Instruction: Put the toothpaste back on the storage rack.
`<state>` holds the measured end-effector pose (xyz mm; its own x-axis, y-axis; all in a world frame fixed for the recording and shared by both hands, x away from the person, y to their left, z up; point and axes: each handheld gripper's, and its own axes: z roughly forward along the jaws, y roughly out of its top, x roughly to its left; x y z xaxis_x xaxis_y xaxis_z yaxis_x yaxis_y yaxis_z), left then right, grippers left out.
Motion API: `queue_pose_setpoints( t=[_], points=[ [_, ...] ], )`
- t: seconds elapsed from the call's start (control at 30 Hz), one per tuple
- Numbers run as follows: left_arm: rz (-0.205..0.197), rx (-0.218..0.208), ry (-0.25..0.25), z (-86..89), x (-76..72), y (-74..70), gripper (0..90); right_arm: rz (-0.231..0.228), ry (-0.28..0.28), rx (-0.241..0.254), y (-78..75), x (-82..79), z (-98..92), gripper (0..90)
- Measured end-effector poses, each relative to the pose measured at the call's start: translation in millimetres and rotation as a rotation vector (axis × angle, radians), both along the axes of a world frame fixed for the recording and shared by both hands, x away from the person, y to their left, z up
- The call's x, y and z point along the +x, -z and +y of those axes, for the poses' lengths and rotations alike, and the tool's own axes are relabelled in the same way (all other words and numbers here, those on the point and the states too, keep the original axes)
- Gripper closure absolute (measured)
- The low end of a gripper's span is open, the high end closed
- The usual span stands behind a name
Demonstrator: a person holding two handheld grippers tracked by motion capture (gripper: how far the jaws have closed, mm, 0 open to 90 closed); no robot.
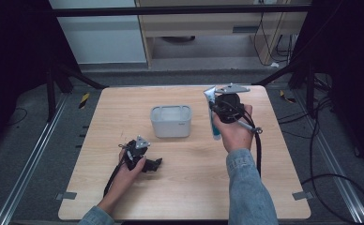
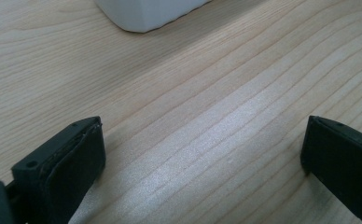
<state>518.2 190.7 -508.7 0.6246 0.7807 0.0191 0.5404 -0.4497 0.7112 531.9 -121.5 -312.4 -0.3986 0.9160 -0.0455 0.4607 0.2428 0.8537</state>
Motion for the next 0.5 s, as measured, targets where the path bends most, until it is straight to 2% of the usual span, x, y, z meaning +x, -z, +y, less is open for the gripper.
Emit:
queue_pose_setpoints(
  t=[0.5],
  points=[
    [0.001,0.001,0.001,0.1,0.0,-0.1,0.0,-0.057,-0.011,0.047,-19.4,9.8,22.9,81.7]
  ],
)
